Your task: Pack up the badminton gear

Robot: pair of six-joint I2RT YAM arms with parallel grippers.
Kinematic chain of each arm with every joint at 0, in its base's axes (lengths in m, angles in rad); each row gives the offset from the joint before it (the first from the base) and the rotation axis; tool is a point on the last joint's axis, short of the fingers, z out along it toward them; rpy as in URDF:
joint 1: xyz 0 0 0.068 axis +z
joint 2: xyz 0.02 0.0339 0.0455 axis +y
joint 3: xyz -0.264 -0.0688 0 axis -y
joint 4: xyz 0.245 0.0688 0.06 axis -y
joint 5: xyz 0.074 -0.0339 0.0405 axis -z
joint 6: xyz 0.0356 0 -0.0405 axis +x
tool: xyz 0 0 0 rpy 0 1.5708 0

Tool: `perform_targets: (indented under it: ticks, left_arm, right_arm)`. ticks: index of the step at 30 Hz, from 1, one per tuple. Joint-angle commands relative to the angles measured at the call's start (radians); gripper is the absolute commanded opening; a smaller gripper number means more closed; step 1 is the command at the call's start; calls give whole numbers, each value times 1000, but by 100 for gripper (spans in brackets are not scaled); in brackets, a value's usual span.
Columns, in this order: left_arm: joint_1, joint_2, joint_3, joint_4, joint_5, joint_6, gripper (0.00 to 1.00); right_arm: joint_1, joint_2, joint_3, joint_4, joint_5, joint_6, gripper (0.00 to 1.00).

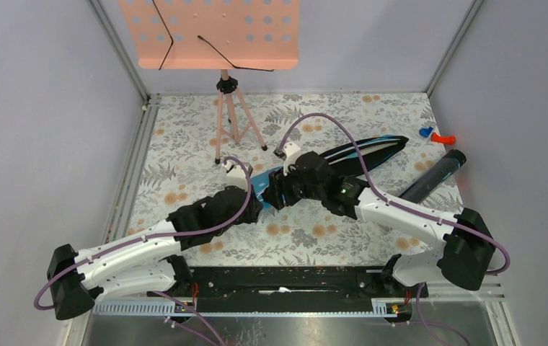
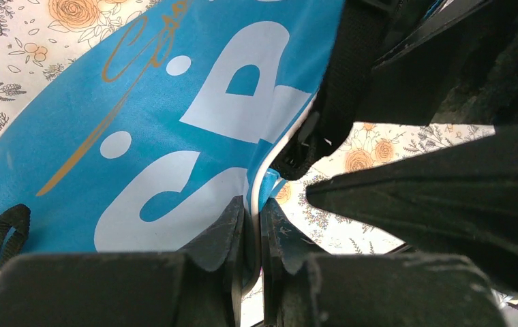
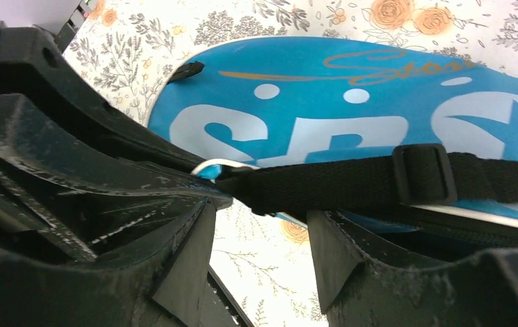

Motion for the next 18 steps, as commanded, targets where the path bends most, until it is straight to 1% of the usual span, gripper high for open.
perform_targets:
  ticks: [1, 6, 18]
  left_arm:
    - [-3, -1, 40, 81, 16, -28, 0]
    - [-3, -8, 35, 81, 18, -28, 0]
    - [-3, -18, 41, 82, 25, -22, 0]
  right_arm:
    - [40, 13, 69, 9, 36, -6, 58]
    - [63, 23, 85, -21, 109, -20, 54]
    - [110, 43, 101, -112, 206, -94, 52]
